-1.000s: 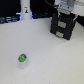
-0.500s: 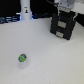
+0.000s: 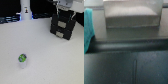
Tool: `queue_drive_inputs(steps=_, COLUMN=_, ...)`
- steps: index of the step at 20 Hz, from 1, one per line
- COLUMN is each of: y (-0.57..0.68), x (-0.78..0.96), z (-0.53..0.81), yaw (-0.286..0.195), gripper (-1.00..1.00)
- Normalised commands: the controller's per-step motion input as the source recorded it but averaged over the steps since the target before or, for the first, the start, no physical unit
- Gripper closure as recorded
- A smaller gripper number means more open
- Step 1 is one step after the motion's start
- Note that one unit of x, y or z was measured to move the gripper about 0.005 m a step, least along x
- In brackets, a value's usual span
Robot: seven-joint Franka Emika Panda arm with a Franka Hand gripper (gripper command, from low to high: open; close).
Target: Open the kcup holder, insert the kcup into the holder, and close the kcup holder
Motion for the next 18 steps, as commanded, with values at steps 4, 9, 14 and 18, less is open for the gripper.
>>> queue_drive_inputs(steps=4, y=0.04, x=-0.38, z=-0.42, yaw=-0.049, gripper=-1.0)
queue_drive_inputs(steps=9, y=0.02, x=-0.33, z=-0.48, yaw=-0.038, gripper=-1.0)
queue_drive_inputs(steps=14, y=0.01, x=-0.3, z=-0.41, yaw=-0.016, gripper=-1.0)
queue_drive_inputs(steps=18, y=0.01, x=-0.1, z=-0.08, yaw=-0.015, gripper=1.0)
